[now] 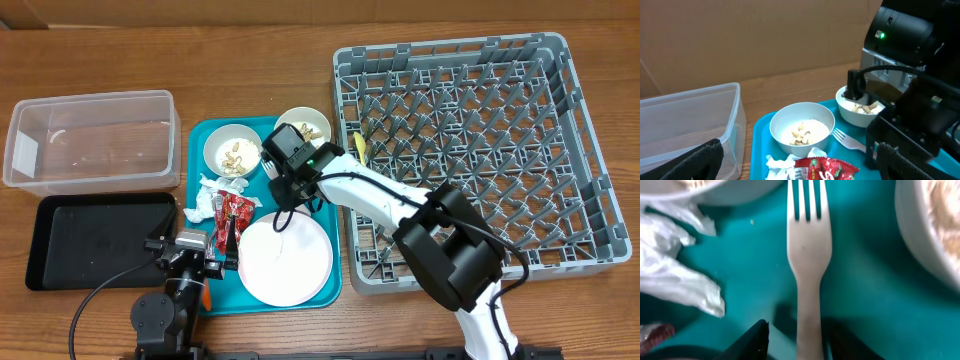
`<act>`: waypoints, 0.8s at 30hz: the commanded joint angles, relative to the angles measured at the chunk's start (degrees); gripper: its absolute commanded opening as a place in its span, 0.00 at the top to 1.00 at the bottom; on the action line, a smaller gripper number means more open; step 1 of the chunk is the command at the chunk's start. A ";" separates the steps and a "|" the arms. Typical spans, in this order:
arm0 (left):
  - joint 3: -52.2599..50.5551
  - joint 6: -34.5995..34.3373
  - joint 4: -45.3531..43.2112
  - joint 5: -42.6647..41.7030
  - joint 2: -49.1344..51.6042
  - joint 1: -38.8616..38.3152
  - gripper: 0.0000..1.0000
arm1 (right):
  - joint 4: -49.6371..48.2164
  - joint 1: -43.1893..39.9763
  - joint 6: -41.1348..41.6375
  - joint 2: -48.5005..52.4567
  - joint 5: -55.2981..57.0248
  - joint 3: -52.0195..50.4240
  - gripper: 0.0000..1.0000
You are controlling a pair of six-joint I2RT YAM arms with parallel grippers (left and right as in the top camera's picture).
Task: Sort waste into correct bins and load items into the dishwasher rack
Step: 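Move the right gripper back over the white fork on the tray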
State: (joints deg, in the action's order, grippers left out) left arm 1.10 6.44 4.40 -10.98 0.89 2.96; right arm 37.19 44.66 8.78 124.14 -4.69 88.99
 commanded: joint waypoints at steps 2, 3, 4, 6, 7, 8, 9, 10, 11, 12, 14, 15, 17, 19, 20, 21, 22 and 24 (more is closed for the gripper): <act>-0.42 0.68 -0.26 -0.50 -0.57 -0.37 0.00 | -1.01 0.07 -0.24 1.14 2.49 0.98 0.61; -0.42 0.68 -0.26 -0.50 -0.57 -0.37 0.00 | -0.96 0.02 -0.24 1.25 2.49 0.98 0.64; -0.42 0.68 -0.26 -0.50 -0.57 -0.37 0.00 | -0.96 -0.04 -0.24 1.33 2.60 0.98 0.66; -0.42 0.68 -0.26 -0.50 -0.57 -0.37 0.00 | -0.98 -0.04 -0.24 1.75 3.82 0.98 0.67; -0.42 0.68 -0.26 -0.50 -0.57 -0.37 0.00 | -0.96 -0.04 -0.24 2.01 4.61 0.98 0.71; -0.42 0.68 -0.26 -0.50 -0.57 -0.37 0.00 | -0.94 -0.04 -0.24 2.19 5.14 0.98 0.73; -0.42 0.68 -0.26 -0.50 -0.57 -0.37 0.00 | -0.92 -0.04 -0.26 2.60 5.44 0.98 0.74; -0.42 0.68 -0.26 -0.50 -0.57 -0.37 0.00 | -0.79 -0.04 -0.26 2.64 5.53 0.98 0.75; -0.42 0.68 -0.24 -0.50 -0.57 -0.37 0.00 | -0.70 -0.07 -0.26 2.67 5.75 0.98 0.77; -0.42 0.68 -0.24 -0.50 -0.57 -0.37 0.00 | -0.72 -0.04 -0.28 2.54 6.95 1.09 0.78; -0.42 0.68 -0.26 -0.50 -0.57 -0.37 0.00 | -0.72 -0.04 -0.26 2.34 8.07 1.16 0.79; -0.42 0.68 -0.26 -0.50 -0.57 -0.37 0.00 | -0.55 -0.04 -0.28 2.05 8.31 1.16 0.79; -0.42 0.68 -0.26 -0.50 -0.57 -0.37 0.00 | -0.24 -0.04 -0.28 1.60 8.28 1.16 0.80; -0.42 0.68 -0.26 -0.50 -0.57 -0.37 0.00 | 0.37 -0.04 -0.35 0.66 8.31 1.18 0.80; -0.42 0.68 -0.26 -0.50 -0.57 -0.37 0.00 | 0.74 -0.04 -0.55 0.07 8.28 1.33 0.80; -0.42 0.68 -0.26 -0.50 -0.57 -0.37 0.00 | 1.31 -0.04 -1.14 -0.46 8.28 1.60 0.80; -0.42 0.68 -0.26 -0.50 -0.57 -0.37 0.00 | 2.08 -0.04 -1.73 -1.07 8.33 1.97 0.80; -0.42 0.68 -0.24 -0.50 -0.57 -0.37 0.00 | 4.07 -0.04 -2.23 -2.69 8.26 3.10 0.80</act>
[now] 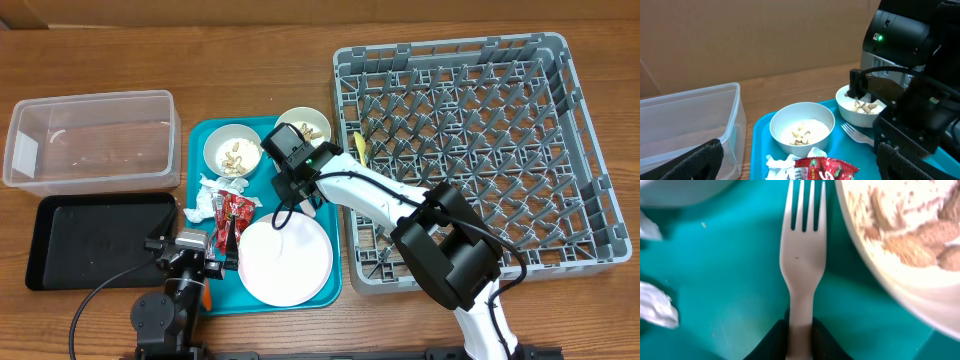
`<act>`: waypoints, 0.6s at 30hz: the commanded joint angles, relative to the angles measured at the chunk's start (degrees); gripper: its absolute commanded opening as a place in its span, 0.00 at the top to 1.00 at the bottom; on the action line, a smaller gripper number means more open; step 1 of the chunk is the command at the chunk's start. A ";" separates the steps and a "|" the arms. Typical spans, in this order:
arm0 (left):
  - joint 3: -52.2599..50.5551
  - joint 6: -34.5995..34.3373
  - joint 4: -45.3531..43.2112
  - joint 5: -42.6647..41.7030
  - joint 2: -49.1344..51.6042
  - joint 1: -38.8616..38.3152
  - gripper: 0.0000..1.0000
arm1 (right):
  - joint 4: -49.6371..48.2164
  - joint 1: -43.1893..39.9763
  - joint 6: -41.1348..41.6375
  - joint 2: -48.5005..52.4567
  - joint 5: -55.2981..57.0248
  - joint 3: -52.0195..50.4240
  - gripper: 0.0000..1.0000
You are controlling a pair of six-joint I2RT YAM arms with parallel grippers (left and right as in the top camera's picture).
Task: Sort waste into correct bins and load items into the dishwasher rack
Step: 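Move the right gripper back over the white fork on the tray, then lower and close the right gripper on the white fork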
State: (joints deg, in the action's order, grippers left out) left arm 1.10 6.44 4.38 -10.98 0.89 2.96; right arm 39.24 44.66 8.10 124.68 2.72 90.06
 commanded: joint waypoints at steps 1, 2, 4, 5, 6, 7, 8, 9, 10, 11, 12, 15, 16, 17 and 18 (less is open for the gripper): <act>-0.42 0.68 -0.24 -0.50 -0.57 -0.37 0.00 | 2.75 -0.04 -1.88 -3.98 0.83 2.49 0.80; -0.42 0.68 -0.24 -0.50 -0.57 -0.37 0.00 | 3.69 -0.04 -2.36 -4.87 0.83 2.99 0.80; -0.42 0.68 -0.24 -0.50 -0.57 -0.37 0.00 | 5.11 -0.04 -2.58 -6.45 0.79 3.61 0.80; -0.42 0.68 -0.22 -0.50 -0.57 -0.37 0.00 | 6.08 -0.04 -2.62 -8.24 0.79 3.78 0.80; -0.42 0.68 -0.24 -0.50 -0.57 -0.37 0.00 | 6.62 -0.04 -2.64 -9.31 0.76 3.78 0.80; -0.42 0.68 -0.22 -0.50 -0.57 -0.37 0.00 | 7.10 -0.04 -2.86 -10.29 0.72 3.78 0.80; -0.42 0.68 -0.24 -0.50 -0.57 -0.37 0.00 | 7.52 -0.04 -3.52 -11.28 0.59 3.78 0.80; -0.42 0.68 -0.24 -0.50 -0.57 -0.37 0.00 | 7.93 -0.04 -3.67 -12.50 0.63 3.78 0.80; -0.42 0.68 -0.24 -0.50 -0.57 -0.37 0.00 | 8.20 -0.04 -3.67 -13.62 0.61 3.80 0.80; -0.42 0.68 -0.22 -0.50 -0.57 -0.37 0.00 | 8.41 -0.04 -3.65 -14.69 0.61 3.78 0.80; -0.42 0.68 -0.24 -0.50 -0.57 -0.37 0.00 | 8.66 -0.04 -3.65 -15.85 0.63 3.78 0.80; -0.42 0.68 -0.22 -0.50 -0.57 -0.37 0.00 | 9.14 -0.04 -3.65 -19.04 0.59 3.78 0.79; -0.42 0.66 -0.24 -0.50 -0.57 -0.37 0.00 | 9.14 -0.04 -3.65 -19.19 0.57 3.78 0.78; -0.42 0.68 -0.24 -0.52 -0.57 -0.37 0.00 | 9.44 -0.04 -3.69 -18.78 -0.98 3.56 0.74; -0.42 0.68 -0.24 -0.50 -0.57 -0.37 0.00 | 9.44 -0.04 -3.69 -18.27 -1.88 3.15 0.72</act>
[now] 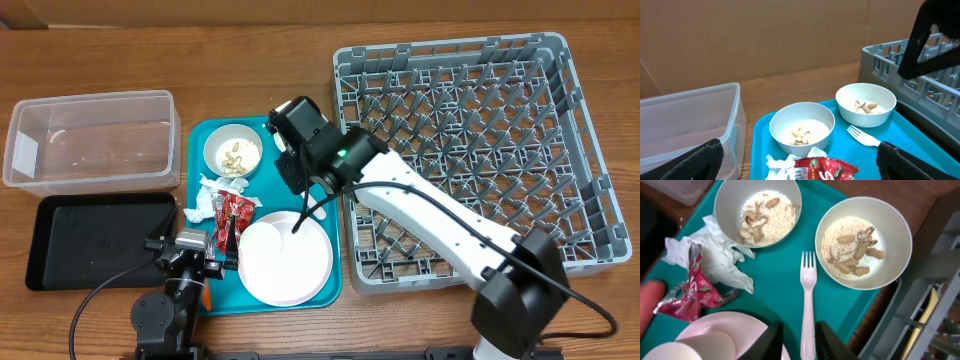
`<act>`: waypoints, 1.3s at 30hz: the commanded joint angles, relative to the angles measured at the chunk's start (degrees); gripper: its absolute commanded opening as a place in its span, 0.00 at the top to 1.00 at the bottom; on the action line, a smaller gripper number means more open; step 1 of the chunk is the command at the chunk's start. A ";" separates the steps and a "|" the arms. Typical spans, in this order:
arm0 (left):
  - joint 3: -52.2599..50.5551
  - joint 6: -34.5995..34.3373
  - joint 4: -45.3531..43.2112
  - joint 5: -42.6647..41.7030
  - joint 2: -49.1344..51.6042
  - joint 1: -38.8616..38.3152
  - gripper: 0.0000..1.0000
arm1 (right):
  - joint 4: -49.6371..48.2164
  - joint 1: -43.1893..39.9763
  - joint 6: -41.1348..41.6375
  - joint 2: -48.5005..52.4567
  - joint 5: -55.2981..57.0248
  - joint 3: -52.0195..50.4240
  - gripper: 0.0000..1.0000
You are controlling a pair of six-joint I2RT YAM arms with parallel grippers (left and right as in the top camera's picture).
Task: Sort waste into correct bins and load items into the dishwasher rack
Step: 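Lower and close the right gripper on the white fork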
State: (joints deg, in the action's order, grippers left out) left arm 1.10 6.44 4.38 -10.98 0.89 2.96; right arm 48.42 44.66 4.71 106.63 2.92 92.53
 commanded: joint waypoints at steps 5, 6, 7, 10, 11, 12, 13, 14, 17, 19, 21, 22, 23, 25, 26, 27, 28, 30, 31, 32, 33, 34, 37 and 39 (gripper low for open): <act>-0.42 0.68 -0.24 -0.50 -0.57 -0.37 0.00 | -1.84 0.39 -0.22 4.17 -3.06 -2.29 0.64; -0.42 0.68 -0.24 -0.50 -0.57 -0.37 0.00 | -1.99 0.37 0.00 5.38 -3.04 -2.58 0.62; -0.42 0.68 -0.22 -0.50 -0.57 -0.37 0.00 | -1.99 0.37 0.00 6.78 -3.04 -2.58 0.61; -0.42 0.68 -0.24 -0.50 -0.57 -0.37 0.00 | -2.40 0.37 -0.02 9.88 -3.02 -2.58 0.56; -0.42 0.68 -0.24 -0.50 -0.57 -0.37 0.00 | -2.69 0.37 -0.02 10.69 -3.02 -2.58 0.55; -0.42 0.68 -0.24 -0.50 -0.57 -0.37 0.00 | -2.95 0.37 -0.02 11.50 -3.02 -2.58 0.54; -0.42 0.68 -0.24 -0.50 -0.57 -0.37 0.00 | -3.32 0.37 -0.02 12.37 -3.02 -2.58 0.53; -0.42 0.68 -0.24 -0.50 -0.57 -0.37 0.00 | -3.63 0.37 -0.02 13.05 -3.02 -2.58 0.52; -0.42 0.68 -0.24 -0.50 -0.57 -0.37 0.00 | -4.63 0.31 -0.02 14.32 -2.97 -2.58 0.44; -0.42 0.68 -0.22 -0.50 -0.57 -0.37 0.00 | -5.16 0.00 -0.04 14.82 -2.97 -2.58 0.42; -0.42 0.68 -0.24 -0.50 -0.57 -0.37 0.00 | -5.62 -0.42 -0.02 15.65 -3.02 -2.58 0.42; -0.42 0.66 -0.24 -0.50 -0.57 -0.37 0.00 | -5.77 -0.55 -0.02 15.93 -3.04 -2.58 0.43; -0.42 0.68 -0.24 -0.50 -0.57 -0.37 0.00 | -5.92 -0.57 -0.02 16.37 -3.04 -2.58 0.43; -0.42 0.68 -0.22 -0.50 -0.57 -0.37 0.00 | -6.60 -0.59 -0.04 17.73 -3.04 -2.58 0.47; -0.42 0.68 -0.22 -0.50 -0.57 -0.37 0.00 | -6.82 -0.59 -0.02 18.08 -3.04 -2.58 0.50; -0.42 0.68 -0.24 -0.50 -0.57 -0.37 0.00 | -7.04 -0.59 -0.04 18.38 -3.02 -2.58 0.53; -0.42 0.68 -0.22 -0.50 -0.57 -0.37 0.00 | -7.23 -0.59 -0.02 18.58 -3.02 -2.58 0.55; -0.42 0.68 -0.24 -0.50 -0.57 -0.37 0.00 | -7.48 -0.59 -0.02 18.93 -3.02 -2.58 0.59; -0.42 0.68 -0.24 -0.50 -0.57 -0.37 0.00 | -7.63 -0.59 -0.02 19.17 -3.02 -2.58 0.61; -0.42 0.68 -0.24 -0.50 -0.57 -0.37 0.00 | -7.72 -0.59 -0.02 19.39 -3.02 -2.58 0.63; -0.42 0.68 -0.22 -0.50 -0.57 -0.37 0.00 | -7.78 -0.59 -0.02 19.58 -3.02 -2.58 0.66; -0.42 0.68 -0.22 -0.50 -0.57 -0.37 0.00 | -7.78 -0.63 -0.02 19.96 -2.99 -2.58 0.71; -0.42 0.68 -0.24 -0.50 -0.57 -0.37 0.00 | -7.69 -0.66 -0.04 20.52 -2.95 -2.58 0.78; -0.42 0.68 -0.22 -0.50 -0.57 -0.37 0.00 | -7.65 -0.66 -0.07 20.48 -2.36 -2.56 0.81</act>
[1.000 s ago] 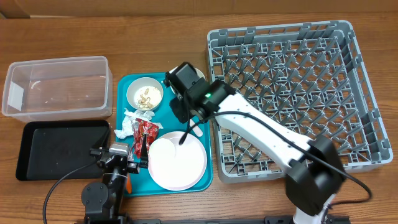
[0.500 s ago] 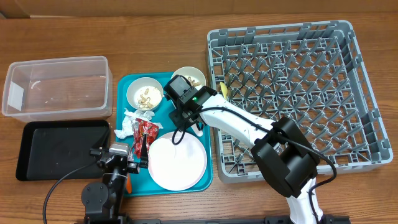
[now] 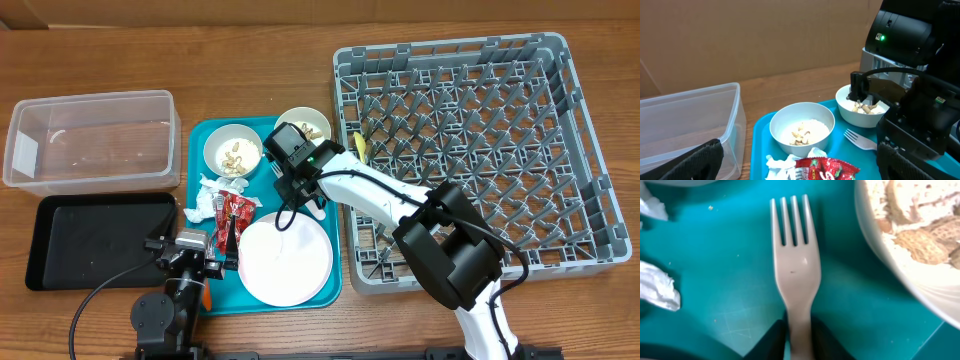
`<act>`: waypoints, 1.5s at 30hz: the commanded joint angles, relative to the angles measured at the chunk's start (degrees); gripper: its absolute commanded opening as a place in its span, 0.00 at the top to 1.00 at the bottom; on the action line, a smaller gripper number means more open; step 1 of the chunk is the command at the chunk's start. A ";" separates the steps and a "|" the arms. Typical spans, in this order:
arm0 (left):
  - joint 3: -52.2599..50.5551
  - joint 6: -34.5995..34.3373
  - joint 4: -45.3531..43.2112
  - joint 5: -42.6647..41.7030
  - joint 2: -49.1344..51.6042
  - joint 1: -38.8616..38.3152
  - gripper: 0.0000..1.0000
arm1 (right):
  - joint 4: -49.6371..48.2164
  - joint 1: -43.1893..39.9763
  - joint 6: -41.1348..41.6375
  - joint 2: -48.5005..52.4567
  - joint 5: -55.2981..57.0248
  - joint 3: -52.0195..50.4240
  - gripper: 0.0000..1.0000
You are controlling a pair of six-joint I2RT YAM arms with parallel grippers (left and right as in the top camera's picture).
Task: Sort waste into correct bins and load items into the dishwasher rack
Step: 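Lower and close the right gripper on the white fork, then carry the fork into the grey rack and release it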
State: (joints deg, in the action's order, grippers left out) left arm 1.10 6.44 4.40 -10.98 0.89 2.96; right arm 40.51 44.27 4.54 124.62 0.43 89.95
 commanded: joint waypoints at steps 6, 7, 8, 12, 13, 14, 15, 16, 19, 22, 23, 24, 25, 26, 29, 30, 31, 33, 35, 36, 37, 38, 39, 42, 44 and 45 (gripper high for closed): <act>-0.42 0.68 -0.26 -0.50 -0.57 -0.37 0.00 | 2.69 -0.24 0.13 0.72 1.66 2.05 0.86; -0.42 0.68 -0.26 -0.50 -0.57 -0.37 0.00 | 3.52 -0.26 0.13 0.13 1.66 2.73 0.86; -0.42 0.68 -0.26 -0.50 -0.57 -0.37 0.00 | 4.09 -0.26 0.13 -0.37 1.66 3.19 0.86; -0.42 0.68 -0.26 -0.50 -0.57 -0.37 0.00 | 5.79 -0.24 0.11 -3.13 1.66 4.81 0.87; -0.42 0.68 -0.24 -0.50 -0.57 -0.37 0.00 | 6.34 -0.24 0.09 -3.96 1.66 5.25 0.87; -0.42 0.68 -0.26 -0.50 -0.57 -0.37 0.00 | 6.64 -0.24 0.09 -4.55 1.66 5.51 0.87; -0.42 0.68 -0.26 -0.50 -0.57 -0.37 0.00 | 7.06 -0.24 0.07 -5.31 1.66 5.77 0.87; -0.42 0.68 -0.24 -0.50 -0.57 -0.37 0.00 | 7.52 -0.24 -0.11 -6.27 1.66 6.01 0.87; -0.42 0.68 -0.24 -0.50 -0.57 -0.37 0.00 | 8.50 -0.24 -0.11 -8.90 1.66 6.40 0.87; -0.42 0.68 -0.26 -0.50 -0.57 -0.37 0.00 | 9.42 -0.24 -0.11 -12.15 1.66 6.51 0.87; -0.42 0.68 -0.24 -0.50 -0.57 -0.37 0.00 | 9.75 -0.24 -0.11 -13.27 1.66 6.51 0.87; -0.42 0.68 -0.26 -0.50 -0.57 -0.37 0.00 | 9.92 -0.24 -0.11 -14.14 1.66 6.51 0.87; -0.42 0.68 -0.26 -0.50 -0.57 -0.37 0.00 | 10.36 -0.24 -0.11 -15.41 1.66 6.51 0.87; -0.42 0.68 -0.24 -0.50 -0.57 -0.37 0.00 | 10.73 -0.26 -0.11 -16.68 1.68 6.51 0.87; -0.42 0.68 -0.26 -0.50 -0.57 -0.37 0.00 | 11.56 -0.96 -0.02 -19.65 2.36 6.51 0.87; -0.42 0.68 -0.26 -0.50 -0.57 -0.37 0.00 | 11.98 -1.36 0.00 -20.55 2.58 6.51 0.87; -0.42 0.68 -0.24 -0.50 -0.57 -0.37 0.00 | 12.41 -1.95 0.02 -21.24 2.62 6.51 0.86; -0.42 0.68 -0.26 -0.50 -0.57 -0.37 0.00 | 13.46 -3.34 0.15 -22.08 2.99 6.51 0.86; -0.42 0.68 -0.26 -0.50 -0.57 -0.37 0.00 | 15.08 -5.51 0.13 -22.16 4.22 6.51 0.86; -0.42 0.68 -0.26 -0.50 -0.57 -0.37 0.00 | 15.67 -6.38 0.13 -22.05 4.72 6.43 0.85; -0.42 0.68 -0.26 -0.50 -0.57 -0.37 0.00 | 16.28 -7.54 0.13 -21.97 4.79 6.27 0.85; -0.42 0.68 -0.26 -0.50 -0.57 -0.37 0.00 | 16.37 -8.81 0.17 -21.94 4.63 5.81 0.85; -0.42 0.68 -0.26 -0.50 -0.57 -0.37 0.00 | 16.22 -9.73 0.42 -21.94 4.63 5.38 0.85; -0.42 0.68 -0.26 -0.50 -0.57 -0.37 0.00 | 15.58 -14.03 1.53 -21.75 2.47 3.34 0.85; -0.42 0.68 -0.26 -0.50 -0.57 -0.37 0.00 | 14.82 -15.72 1.46 -21.42 -0.42 1.97 0.85; -0.42 0.68 -0.26 -0.50 -0.57 -0.37 0.00 | 14.27 -16.09 1.44 -21.35 -1.42 1.20 0.85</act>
State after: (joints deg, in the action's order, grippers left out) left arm 1.10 6.44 4.40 -10.98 0.89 2.96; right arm 55.86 29.95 5.19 103.55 2.72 93.41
